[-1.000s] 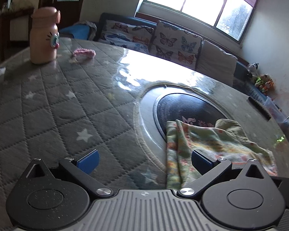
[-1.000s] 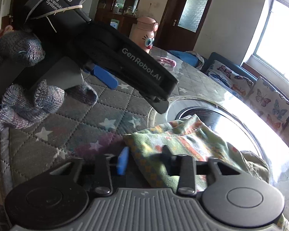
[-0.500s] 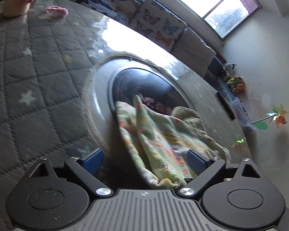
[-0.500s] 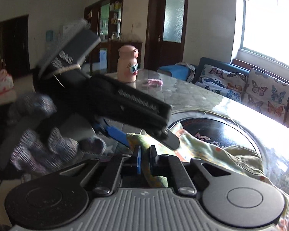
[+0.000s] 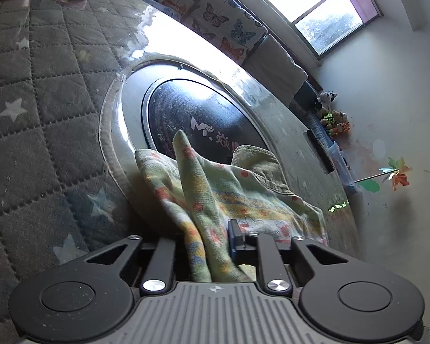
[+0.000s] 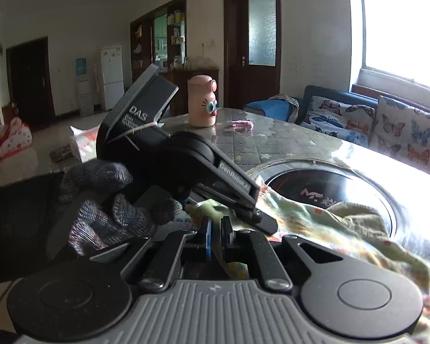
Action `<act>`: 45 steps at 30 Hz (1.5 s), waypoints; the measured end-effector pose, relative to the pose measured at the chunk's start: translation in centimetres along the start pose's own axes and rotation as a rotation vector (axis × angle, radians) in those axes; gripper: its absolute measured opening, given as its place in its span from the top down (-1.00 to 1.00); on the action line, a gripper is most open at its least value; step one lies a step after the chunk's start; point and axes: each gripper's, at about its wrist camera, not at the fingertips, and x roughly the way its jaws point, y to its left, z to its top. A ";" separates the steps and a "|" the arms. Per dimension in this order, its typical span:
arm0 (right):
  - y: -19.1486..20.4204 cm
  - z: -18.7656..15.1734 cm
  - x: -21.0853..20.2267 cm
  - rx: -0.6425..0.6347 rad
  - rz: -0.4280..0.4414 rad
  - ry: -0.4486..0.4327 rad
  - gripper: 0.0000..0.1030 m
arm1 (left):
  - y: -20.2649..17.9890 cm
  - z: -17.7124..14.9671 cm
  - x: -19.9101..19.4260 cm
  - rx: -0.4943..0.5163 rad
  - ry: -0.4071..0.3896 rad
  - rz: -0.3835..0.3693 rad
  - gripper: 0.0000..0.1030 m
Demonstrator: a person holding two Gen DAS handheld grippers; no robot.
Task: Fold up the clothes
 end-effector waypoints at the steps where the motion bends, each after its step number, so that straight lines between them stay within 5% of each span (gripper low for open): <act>1: -0.1 -0.1 -0.3 0.012 -0.002 -0.006 0.81 | 0.0 0.0 0.0 0.004 -0.002 0.001 0.71; 5: -1.2 -1.2 -1.9 0.074 -0.050 -0.012 0.79 | 0.0 -0.1 0.0 0.016 -0.005 0.002 0.71; 11: -6.8 -3.5 -3.0 0.205 -0.305 0.042 0.34 | -0.2 -0.2 0.0 0.026 -0.006 0.011 0.71; 18: -14.7 -6.2 -2.3 0.317 -0.539 0.098 0.05 | -0.5 -0.1 0.1 0.042 -0.005 0.025 0.70; 28: -18.1 -7.2 -2.1 0.414 -0.542 0.082 -0.01 | -0.9 0.0 0.1 0.071 -0.004 0.047 0.70; 32: -18.4 -7.2 -2.0 0.447 -0.516 0.069 0.01 | -1.5 0.0 0.2 0.093 -0.006 0.068 0.70; 38: -17.1 -6.8 -2.2 0.459 -0.501 0.054 0.73 | -2.3 0.0 0.1 0.127 -0.010 0.098 0.71; 45: -16.2 -6.8 -5.2 0.478 -0.505 -0.028 0.84 | -5.6 0.7 -0.5 0.219 -0.038 0.100 0.75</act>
